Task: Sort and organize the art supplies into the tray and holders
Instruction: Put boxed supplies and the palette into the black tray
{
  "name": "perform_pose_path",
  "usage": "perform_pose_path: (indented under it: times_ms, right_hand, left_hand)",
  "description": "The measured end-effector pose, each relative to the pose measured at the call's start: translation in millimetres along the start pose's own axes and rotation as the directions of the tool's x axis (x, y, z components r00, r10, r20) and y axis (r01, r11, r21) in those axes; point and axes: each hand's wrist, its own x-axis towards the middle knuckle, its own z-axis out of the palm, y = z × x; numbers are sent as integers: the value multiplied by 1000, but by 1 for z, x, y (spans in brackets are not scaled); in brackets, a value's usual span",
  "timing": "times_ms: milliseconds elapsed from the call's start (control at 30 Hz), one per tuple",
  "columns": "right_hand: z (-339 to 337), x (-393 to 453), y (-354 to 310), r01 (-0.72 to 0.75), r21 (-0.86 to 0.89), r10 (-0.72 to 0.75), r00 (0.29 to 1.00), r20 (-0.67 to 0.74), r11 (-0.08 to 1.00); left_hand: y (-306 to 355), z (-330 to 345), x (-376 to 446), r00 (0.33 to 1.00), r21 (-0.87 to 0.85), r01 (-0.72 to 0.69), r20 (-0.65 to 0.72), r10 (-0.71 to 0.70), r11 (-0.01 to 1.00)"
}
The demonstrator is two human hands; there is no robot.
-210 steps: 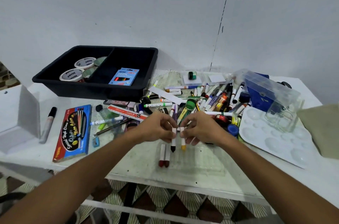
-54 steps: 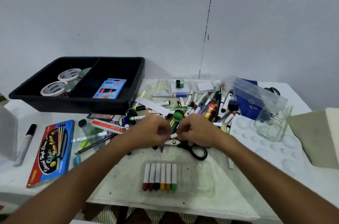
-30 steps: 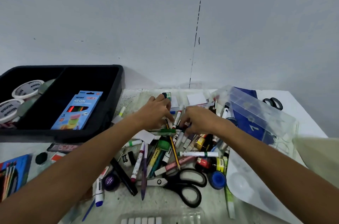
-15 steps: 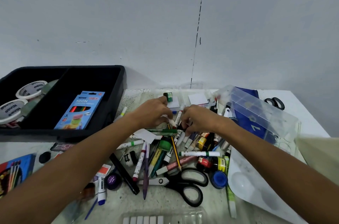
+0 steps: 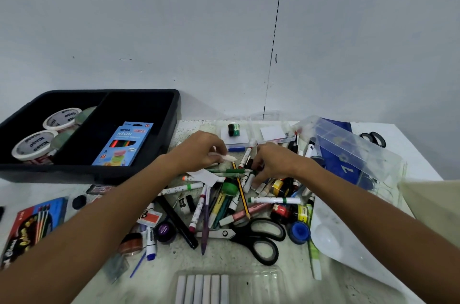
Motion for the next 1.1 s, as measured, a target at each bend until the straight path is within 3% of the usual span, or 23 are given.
perform_pose_path:
  times_ms: [233,400,667,867,967,1100]
  right_hand:
    - [4,0,1,6,68,-6,1000,5,998]
    - [-7,-14,7,-69,309,73,997,0,949]
    - [-20,-54,-1,70,643,136,955,-265,763]
    - [-6,-74,-27,29,745,123,981,-148,667]
    - [2,-89,-45,-29,806,107,993,-43,591]
    - [15,-105,-64,-22,839,121,991,-53,544]
  left_hand:
    - [3,3,-19,988,-198,117,-75,-134,973]
    - [9,1,-29,976,-342,145,-107,-192,928]
    - [31,-10,-51,977,-593,196,46,-210,781]
    - [45,-3,-72,977,-787,176,68,-201,592]
    - [50,0,-85,975,-782,179,59,-215,597]
    - [60,3,-101,967,-777,196,52,-250,598]
